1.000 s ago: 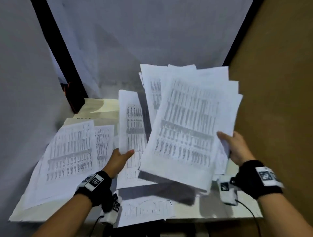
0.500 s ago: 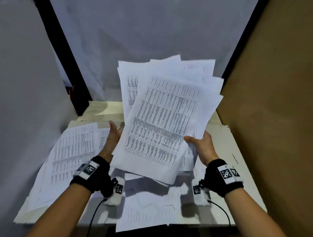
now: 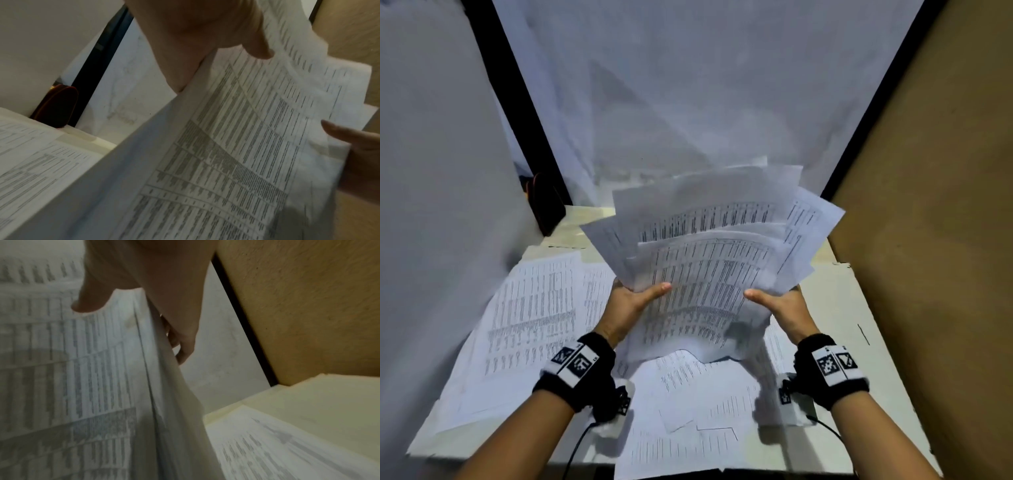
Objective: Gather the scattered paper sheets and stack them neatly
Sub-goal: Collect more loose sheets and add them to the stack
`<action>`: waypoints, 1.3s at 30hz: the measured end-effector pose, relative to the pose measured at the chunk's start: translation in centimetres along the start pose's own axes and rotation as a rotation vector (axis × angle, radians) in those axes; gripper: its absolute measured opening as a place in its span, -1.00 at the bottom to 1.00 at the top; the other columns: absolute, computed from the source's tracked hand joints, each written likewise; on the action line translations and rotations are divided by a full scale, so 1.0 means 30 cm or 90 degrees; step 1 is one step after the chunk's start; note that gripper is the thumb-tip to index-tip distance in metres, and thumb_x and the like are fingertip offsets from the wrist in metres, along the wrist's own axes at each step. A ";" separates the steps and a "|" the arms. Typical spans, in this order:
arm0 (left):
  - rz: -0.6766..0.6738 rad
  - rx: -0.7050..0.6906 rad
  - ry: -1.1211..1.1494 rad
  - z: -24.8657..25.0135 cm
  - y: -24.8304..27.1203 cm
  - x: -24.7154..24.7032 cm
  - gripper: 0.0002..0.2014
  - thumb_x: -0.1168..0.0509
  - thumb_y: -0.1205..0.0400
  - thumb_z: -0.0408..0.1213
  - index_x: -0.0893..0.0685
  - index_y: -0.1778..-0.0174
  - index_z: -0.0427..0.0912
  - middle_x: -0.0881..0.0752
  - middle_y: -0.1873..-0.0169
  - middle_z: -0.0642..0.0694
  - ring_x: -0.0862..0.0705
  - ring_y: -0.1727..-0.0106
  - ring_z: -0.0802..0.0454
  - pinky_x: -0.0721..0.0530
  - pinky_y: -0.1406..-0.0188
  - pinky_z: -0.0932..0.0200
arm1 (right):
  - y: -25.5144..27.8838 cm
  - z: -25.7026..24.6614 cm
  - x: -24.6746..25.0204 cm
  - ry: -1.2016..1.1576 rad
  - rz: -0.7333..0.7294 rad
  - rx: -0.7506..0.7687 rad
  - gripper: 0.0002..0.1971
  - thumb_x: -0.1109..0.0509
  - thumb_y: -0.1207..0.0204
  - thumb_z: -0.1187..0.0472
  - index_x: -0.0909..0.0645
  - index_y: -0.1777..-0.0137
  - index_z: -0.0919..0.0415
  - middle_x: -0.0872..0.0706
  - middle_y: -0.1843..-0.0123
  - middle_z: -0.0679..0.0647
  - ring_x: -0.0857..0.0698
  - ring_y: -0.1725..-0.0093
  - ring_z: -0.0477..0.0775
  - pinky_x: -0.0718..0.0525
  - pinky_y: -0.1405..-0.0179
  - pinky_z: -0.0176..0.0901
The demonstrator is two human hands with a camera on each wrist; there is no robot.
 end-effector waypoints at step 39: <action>0.209 0.003 0.024 0.090 0.056 0.094 -0.88 -0.39 -0.49 -0.35 -0.66 0.14 -0.04 -0.78 0.24 0.10 -0.75 0.15 0.19 -0.71 -0.05 0.13 | -0.037 -0.095 -0.133 -0.033 0.020 0.009 -0.70 -0.48 -0.30 0.54 -0.63 -0.03 0.35 -0.81 0.36 -0.21 -0.75 0.28 -0.32 -0.74 0.14 -0.39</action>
Point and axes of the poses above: each hand's wrist, its own y-axis away from the middle knuckle, its own x-axis out of the back of the hand, z = x × y, the point moved 8 cm from there along -y, towards the middle knuckle
